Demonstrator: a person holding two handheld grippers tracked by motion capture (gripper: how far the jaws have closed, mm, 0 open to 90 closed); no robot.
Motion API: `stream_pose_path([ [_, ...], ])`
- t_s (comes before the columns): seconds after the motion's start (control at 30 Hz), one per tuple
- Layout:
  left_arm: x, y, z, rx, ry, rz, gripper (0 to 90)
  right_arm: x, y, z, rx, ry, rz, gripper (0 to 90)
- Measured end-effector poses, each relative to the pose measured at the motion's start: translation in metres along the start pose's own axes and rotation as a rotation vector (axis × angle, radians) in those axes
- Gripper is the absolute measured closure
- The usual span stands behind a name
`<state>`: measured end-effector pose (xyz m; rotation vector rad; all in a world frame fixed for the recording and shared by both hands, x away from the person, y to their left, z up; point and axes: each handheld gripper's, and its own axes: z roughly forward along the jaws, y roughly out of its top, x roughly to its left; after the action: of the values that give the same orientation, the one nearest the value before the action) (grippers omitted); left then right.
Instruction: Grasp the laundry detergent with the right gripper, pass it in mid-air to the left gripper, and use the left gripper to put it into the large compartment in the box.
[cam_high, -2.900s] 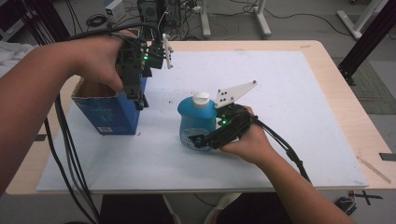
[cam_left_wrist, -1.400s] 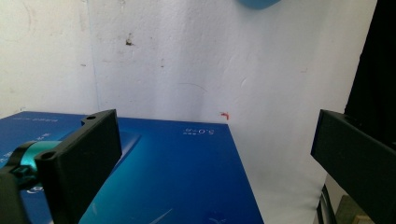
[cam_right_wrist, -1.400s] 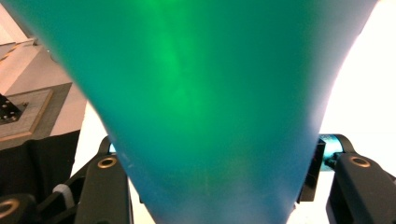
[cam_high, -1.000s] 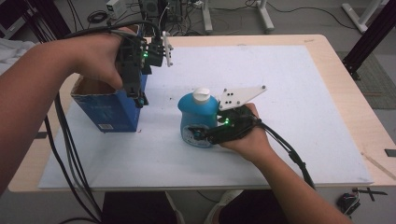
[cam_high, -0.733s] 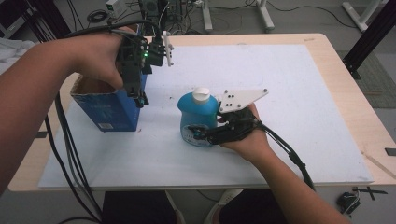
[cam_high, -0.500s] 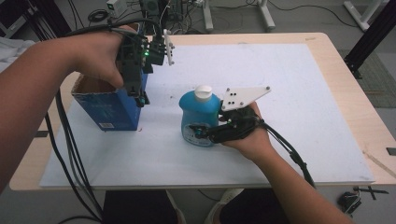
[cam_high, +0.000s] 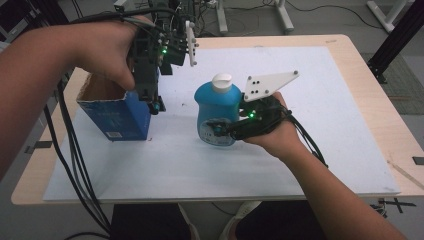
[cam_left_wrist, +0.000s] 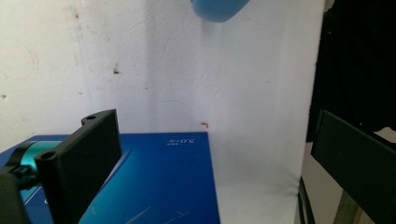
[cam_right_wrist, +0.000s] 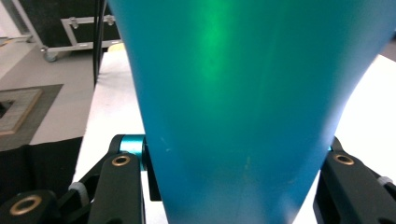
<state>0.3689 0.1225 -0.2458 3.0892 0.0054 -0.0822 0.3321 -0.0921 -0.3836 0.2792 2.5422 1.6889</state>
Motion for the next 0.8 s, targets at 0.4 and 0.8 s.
stream_pose_path([
  [0.4,-0.015,0.022,-0.022,0.009,-0.017,0.018,1.7,0.001,0.016,0.012,0.009,0.085,-0.026,47.6],
  [0.8,-0.018,0.029,-0.02,0.022,-0.033,0.006,1.7,0.005,0.028,0.035,0.001,0.139,-0.034,47.5],
])
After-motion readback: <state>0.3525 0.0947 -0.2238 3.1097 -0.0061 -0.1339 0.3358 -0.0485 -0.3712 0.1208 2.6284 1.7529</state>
